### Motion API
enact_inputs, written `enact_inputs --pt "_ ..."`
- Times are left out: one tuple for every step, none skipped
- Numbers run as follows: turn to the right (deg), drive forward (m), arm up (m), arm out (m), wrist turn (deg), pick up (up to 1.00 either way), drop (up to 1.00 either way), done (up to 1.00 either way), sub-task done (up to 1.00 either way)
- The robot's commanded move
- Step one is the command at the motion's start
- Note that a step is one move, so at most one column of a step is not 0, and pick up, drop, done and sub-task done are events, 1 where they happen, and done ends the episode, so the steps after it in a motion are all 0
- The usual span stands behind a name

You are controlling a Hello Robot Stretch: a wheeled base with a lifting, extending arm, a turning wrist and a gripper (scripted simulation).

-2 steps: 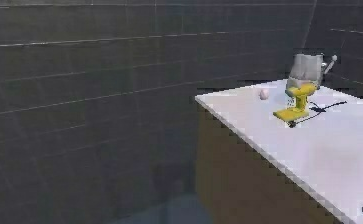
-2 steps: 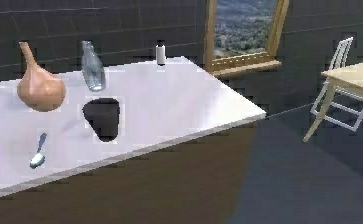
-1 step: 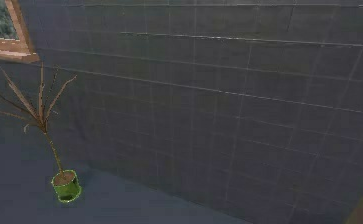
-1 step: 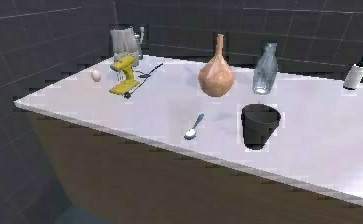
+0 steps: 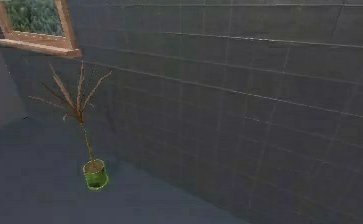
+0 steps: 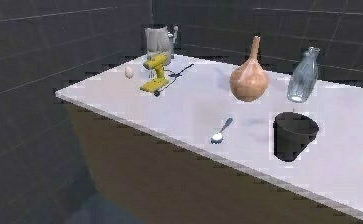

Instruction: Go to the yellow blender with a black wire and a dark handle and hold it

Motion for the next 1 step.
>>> enact_inputs --pt "45.0 0.00 0.00 0.00 0.0 0.00 0.00 0.00 0.00"
